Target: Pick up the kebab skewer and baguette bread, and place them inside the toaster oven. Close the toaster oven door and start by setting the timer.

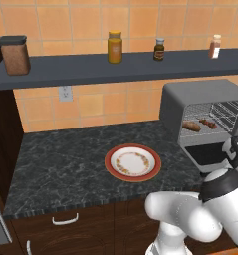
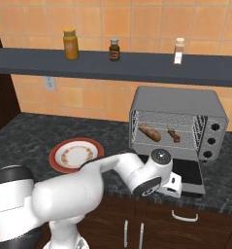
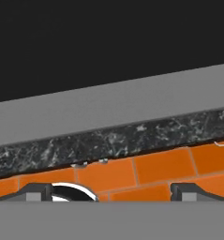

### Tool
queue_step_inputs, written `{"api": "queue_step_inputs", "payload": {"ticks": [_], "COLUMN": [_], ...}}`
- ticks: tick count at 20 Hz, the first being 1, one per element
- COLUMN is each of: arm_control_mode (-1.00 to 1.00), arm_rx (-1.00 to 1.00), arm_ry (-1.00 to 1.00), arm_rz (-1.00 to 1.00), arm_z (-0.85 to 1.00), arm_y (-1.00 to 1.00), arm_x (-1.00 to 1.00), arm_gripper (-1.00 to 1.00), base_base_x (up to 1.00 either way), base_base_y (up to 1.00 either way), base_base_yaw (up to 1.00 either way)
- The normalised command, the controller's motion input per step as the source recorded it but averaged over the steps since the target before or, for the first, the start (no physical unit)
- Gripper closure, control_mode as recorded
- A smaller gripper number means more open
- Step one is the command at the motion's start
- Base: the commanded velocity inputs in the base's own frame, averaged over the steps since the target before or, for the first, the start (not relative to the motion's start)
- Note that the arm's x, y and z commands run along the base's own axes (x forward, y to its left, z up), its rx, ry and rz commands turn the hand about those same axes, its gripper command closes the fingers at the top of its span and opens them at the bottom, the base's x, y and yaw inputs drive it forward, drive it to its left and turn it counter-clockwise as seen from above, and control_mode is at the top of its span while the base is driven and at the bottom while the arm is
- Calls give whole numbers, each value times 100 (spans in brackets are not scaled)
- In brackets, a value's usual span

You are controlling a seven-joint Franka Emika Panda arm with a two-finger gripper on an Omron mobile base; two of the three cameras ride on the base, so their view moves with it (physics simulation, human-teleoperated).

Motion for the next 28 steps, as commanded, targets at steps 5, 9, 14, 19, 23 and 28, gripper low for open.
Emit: {"api": "queue_step_inputs", "payload": {"ticks": [5,9,14,19,23,28], "arm_control_mode": [-100,-100,-100,-100,-100,-100], "arm_rx": [0,-1,-6,-5,0,0], "arm_ry": [2,0,0,0,0,0], "arm_rz": [4,2,2,3,0,0], "arm_z": [-35,-25,-20,-30,-16,-3], "arm_y": [0,0,0,0,0,0], "arm_x": [0,6,14,12,28,37], "arm_gripper": [-100,-100,-100,-100,-100,-100], "base_base_x": [0,0,0,0,0,0], "base_base_y": [0,0,0,0,0,0], "base_base_yaw": [0,0,0,0,0,0]}}
